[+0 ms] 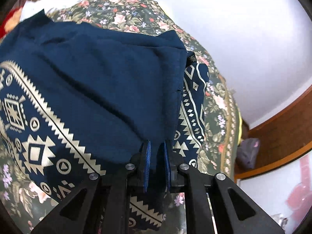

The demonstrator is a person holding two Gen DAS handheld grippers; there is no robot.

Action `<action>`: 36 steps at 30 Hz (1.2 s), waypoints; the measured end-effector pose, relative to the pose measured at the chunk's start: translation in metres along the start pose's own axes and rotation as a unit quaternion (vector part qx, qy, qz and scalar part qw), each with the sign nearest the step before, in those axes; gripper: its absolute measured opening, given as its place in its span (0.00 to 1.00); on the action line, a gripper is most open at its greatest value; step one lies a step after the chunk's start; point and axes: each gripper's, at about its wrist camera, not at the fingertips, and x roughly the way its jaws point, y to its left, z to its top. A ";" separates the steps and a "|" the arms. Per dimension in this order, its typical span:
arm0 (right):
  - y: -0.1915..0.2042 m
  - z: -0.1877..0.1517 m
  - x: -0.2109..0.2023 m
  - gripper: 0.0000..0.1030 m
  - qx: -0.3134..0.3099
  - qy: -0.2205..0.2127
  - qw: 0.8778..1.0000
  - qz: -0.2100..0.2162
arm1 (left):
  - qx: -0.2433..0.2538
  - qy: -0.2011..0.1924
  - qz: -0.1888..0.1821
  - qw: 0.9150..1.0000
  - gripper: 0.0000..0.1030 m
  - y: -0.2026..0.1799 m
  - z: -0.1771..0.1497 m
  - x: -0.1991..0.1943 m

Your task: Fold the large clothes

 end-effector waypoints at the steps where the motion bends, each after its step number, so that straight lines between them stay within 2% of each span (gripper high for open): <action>1: -0.001 -0.001 0.000 0.08 -0.001 0.000 1.000 -0.003 | -0.019 0.005 -0.012 1.000 0.88 0.008 -0.008 -0.003; 3: -0.005 -0.003 0.000 0.12 0.007 0.004 1.000 -0.005 | -0.056 0.023 -0.034 0.998 0.88 0.020 -0.023 -0.004; 4: -0.008 -0.004 -0.001 0.31 0.013 0.008 1.000 -0.007 | -0.077 0.035 -0.046 0.995 0.88 0.026 -0.030 -0.002; 5: -0.014 -0.006 -0.002 0.63 0.022 0.007 1.000 -0.016 | -0.097 0.046 -0.059 0.992 0.88 0.032 -0.036 0.001; 6: -0.023 -0.009 -0.001 0.81 0.034 0.008 0.999 -0.034 | -0.108 0.049 -0.067 0.991 0.88 0.034 -0.040 0.002; 7: -0.034 -0.013 0.001 0.95 0.048 0.011 0.998 -0.032 | -0.121 0.042 -0.078 0.989 0.88 0.037 -0.043 0.001; 9: -0.061 -0.026 0.004 0.95 0.097 0.034 0.994 0.034 | -0.137 0.034 -0.092 0.986 0.88 0.037 -0.043 0.000; 11: -0.080 -0.033 -0.001 0.95 0.135 0.045 0.987 0.071 | -0.163 0.046 -0.135 0.976 0.88 0.036 -0.042 0.008; 13: -0.089 -0.035 -0.016 0.95 0.141 0.037 0.986 0.080 | -0.195 0.065 -0.172 0.963 0.88 0.037 -0.040 0.022; 15: -0.090 -0.031 -0.035 0.95 0.124 0.013 0.990 0.070 | -0.222 0.068 -0.183 0.955 0.88 0.037 -0.039 0.033; 19: -0.075 -0.017 -0.066 0.95 0.096 -0.029 0.991 0.092 | -0.243 0.046 -0.191 0.950 0.88 0.030 -0.032 0.041; 23: -0.043 0.006 -0.081 0.96 0.076 -0.064 0.986 0.137 | -0.245 0.043 -0.194 0.949 0.89 0.018 -0.026 0.056; 28: 0.000 0.020 -0.066 0.96 0.057 -0.061 0.981 0.174 | -0.255 0.024 -0.216 0.942 0.88 0.011 -0.017 0.077; 30: 0.015 0.021 -0.046 0.96 0.046 -0.039 0.984 0.167 | -0.264 0.011 -0.224 0.938 0.88 0.015 -0.011 0.079; 32: 0.022 0.018 -0.022 0.96 0.043 -0.007 0.984 0.174 | -0.281 -0.001 -0.238 0.930 0.88 0.016 -0.009 0.083; 34: 0.020 0.011 -0.002 1.00 0.067 0.019 0.976 0.208 | -0.295 -0.003 -0.253 0.921 0.88 0.019 0.000 0.090; 36: 0.014 0.006 0.003 1.00 0.084 0.009 0.969 0.230 | -0.290 0.001 -0.253 0.923 0.85 0.020 0.012 0.096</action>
